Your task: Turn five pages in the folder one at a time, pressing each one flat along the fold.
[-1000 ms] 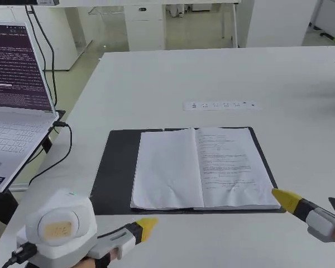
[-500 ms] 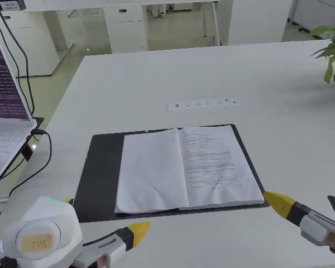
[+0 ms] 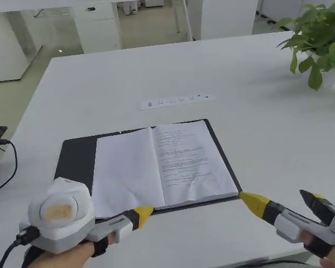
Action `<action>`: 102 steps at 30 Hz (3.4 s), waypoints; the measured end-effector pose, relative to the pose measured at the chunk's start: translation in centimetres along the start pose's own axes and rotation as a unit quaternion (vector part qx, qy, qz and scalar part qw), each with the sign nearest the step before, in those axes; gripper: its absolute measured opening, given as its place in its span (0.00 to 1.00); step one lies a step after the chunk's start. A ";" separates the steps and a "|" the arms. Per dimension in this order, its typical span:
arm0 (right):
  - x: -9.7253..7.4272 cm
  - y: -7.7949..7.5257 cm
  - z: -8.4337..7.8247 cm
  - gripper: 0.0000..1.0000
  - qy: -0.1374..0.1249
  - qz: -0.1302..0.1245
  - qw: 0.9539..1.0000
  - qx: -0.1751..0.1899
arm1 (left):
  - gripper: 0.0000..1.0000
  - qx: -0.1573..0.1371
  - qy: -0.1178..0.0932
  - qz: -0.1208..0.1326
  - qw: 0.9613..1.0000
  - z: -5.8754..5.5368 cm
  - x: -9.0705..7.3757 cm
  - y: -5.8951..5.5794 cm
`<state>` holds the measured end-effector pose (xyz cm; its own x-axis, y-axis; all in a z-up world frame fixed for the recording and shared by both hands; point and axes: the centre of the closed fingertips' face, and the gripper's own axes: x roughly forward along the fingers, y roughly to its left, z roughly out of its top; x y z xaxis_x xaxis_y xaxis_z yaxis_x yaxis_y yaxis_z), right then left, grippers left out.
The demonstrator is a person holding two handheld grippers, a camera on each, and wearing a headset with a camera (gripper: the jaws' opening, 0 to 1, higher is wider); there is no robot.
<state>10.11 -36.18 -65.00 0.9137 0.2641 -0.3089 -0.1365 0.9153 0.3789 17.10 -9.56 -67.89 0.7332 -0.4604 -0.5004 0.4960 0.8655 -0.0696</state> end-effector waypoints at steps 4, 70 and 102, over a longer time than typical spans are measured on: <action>-0.1 -0.1 0.1 0.96 -0.003 0.003 1.000 0.003 | 0.92 0.002 0.010 -0.011 1.000 -0.1 1.9 -1.1; -0.6 -2.5 -1.4 0.87 0.005 -0.016 0.999 0.028 | 0.36 0.073 0.015 -0.025 0.997 -2.6 17.1 -8.7; 4.8 -1.4 -1.7 0.64 0.050 0.060 0.997 0.025 | 0.00 -0.004 0.022 -0.048 0.999 -2.8 17.3 -9.6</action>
<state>14.08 -35.65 -68.47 0.8495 0.4012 -0.3427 -0.2206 0.8601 0.4600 23.72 -25.27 -78.29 0.6610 -0.5326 -0.5287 0.5592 0.8194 -0.1263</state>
